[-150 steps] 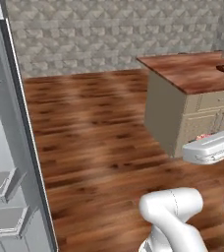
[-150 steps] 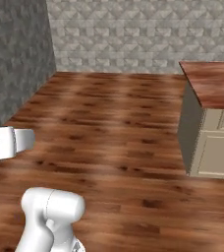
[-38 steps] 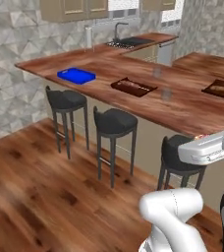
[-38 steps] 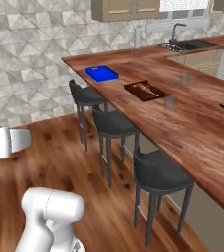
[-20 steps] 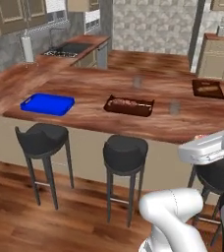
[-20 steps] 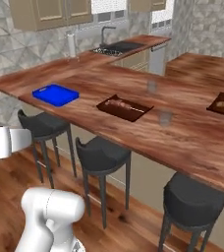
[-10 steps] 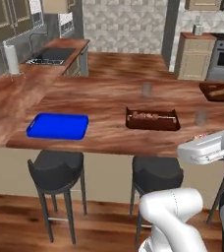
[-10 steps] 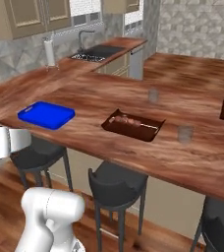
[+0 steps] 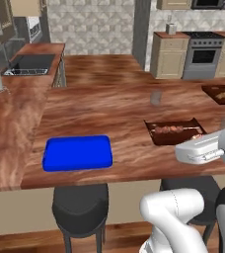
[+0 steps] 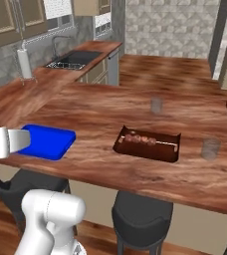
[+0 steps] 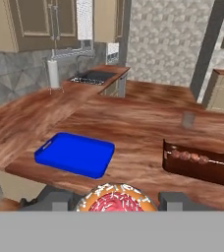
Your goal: Take the cupcake and cake from the fridge and place them on the empty tray on the dining counter.
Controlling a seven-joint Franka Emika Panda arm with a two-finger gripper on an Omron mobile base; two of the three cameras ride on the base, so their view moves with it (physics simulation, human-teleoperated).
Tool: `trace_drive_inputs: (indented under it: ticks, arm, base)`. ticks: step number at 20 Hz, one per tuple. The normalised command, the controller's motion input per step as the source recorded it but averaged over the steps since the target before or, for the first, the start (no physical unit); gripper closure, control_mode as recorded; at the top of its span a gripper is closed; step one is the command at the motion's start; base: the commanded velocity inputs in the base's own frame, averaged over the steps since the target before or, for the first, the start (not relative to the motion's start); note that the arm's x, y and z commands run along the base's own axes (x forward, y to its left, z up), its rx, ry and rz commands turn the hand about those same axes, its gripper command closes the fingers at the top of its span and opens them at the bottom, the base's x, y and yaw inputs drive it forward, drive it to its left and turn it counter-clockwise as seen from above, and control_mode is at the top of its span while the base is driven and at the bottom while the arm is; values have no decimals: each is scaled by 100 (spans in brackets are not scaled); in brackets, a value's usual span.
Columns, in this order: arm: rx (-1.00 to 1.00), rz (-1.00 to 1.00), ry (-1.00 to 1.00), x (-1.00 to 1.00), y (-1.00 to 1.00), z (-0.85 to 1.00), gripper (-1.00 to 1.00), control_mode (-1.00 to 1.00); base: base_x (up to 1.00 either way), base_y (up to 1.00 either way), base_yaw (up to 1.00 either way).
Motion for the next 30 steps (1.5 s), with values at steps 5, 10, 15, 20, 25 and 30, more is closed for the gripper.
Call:
trace_drive_inputs:
  ticks: [5,10,15,20,25,30]
  arm:
    - [0,0,0,0,0,0,100,100]
    - [0,0,0,0,0,0,100,100]
    - [0,0,0,0,0,0,100,100]
    - [0,0,0,0,0,0,100,100]
    - [0,0,2,12,3,0,100,-100]
    - [0,0,25,92,46,-14,100,-100]
  base:
    - [91,41,-14]
    - [97,0,5]
    - [100,0,11]
    - [76,16,1]
    - [45,6,0]
    - [0,0,0]
